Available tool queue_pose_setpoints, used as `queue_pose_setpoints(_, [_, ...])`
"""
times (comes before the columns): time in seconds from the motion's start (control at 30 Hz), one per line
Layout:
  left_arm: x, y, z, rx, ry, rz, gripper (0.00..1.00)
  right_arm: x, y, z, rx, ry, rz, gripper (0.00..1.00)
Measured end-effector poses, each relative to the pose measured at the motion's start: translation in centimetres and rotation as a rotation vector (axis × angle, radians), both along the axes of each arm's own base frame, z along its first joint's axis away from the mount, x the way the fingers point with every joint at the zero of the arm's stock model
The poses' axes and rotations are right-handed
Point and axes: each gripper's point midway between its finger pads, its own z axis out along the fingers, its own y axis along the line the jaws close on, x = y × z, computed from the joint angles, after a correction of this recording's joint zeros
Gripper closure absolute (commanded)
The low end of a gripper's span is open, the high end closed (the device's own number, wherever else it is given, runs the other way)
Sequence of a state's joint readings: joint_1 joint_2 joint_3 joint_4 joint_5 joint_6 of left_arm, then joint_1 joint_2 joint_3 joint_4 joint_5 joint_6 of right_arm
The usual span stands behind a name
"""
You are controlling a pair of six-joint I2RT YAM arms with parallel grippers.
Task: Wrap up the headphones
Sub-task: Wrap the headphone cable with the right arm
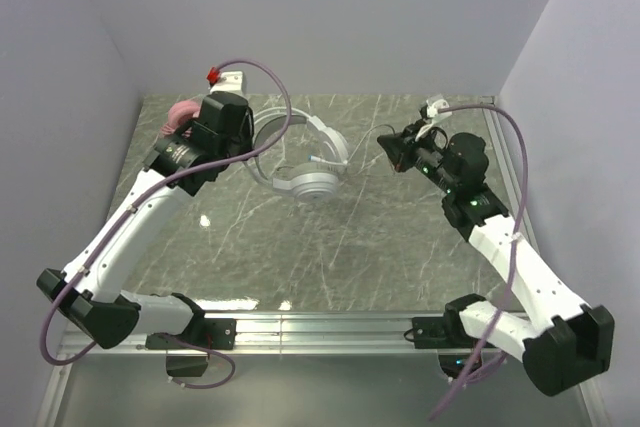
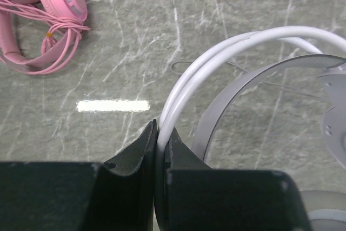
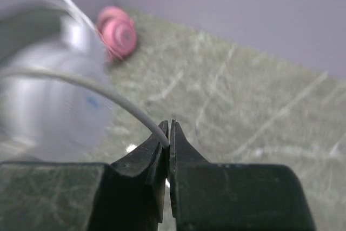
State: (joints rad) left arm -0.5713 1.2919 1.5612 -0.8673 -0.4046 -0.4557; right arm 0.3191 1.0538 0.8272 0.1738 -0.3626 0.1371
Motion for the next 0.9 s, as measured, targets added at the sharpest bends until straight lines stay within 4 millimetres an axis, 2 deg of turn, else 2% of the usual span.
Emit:
queue_pose_setpoints(0.1, [0.5,-0.2,-1.2,0.049,0.015,-0.007,1.00,-1.2,1.0,4.8,-0.011,-0.108,0.026,0.96])
queue_pose_setpoints(0.2, [1.1,-1.0,-2.2,0.103,0.021,-0.010,1.00,-2.2,1.8,8.0,-0.022,-0.184,0.046,0.96])
queue_pose_setpoints(0.27, [1.5,-1.9,-2.9,0.134,0.023,-0.017,1.00,-2.5,2.1,9.3,-0.037,-0.212,0.051,0.97])
queue_pose_setpoints(0.37, [1.7,-3.3,-3.6,0.170,0.015,-0.037,1.00,-2.0,2.5,9.8,-0.069,-0.210,0.054,0.99])
queue_pose_setpoints(0.47, [1.2,-4.8,-3.8,0.179,-0.005,-0.078,1.00,-0.7,3.4,9.3,-0.111,-0.176,0.060,1.00])
queue_pose_setpoints(0.57, [0.9,-6.1,-3.6,0.166,-0.019,-0.115,1.00,0.9,4.2,7.6,-0.151,-0.124,0.059,1.00])
queue_pose_setpoints(0.73, [0.6,-6.8,-3.3,0.147,-0.033,-0.162,1.00,3.1,4.8,3.2,-0.227,-0.004,0.046,1.00])
queue_pose_setpoints(0.9, [-0.3,-7.1,-2.4,0.109,-0.057,-0.215,1.00,4.2,4.9,0.7,-0.269,0.064,0.031,1.00])
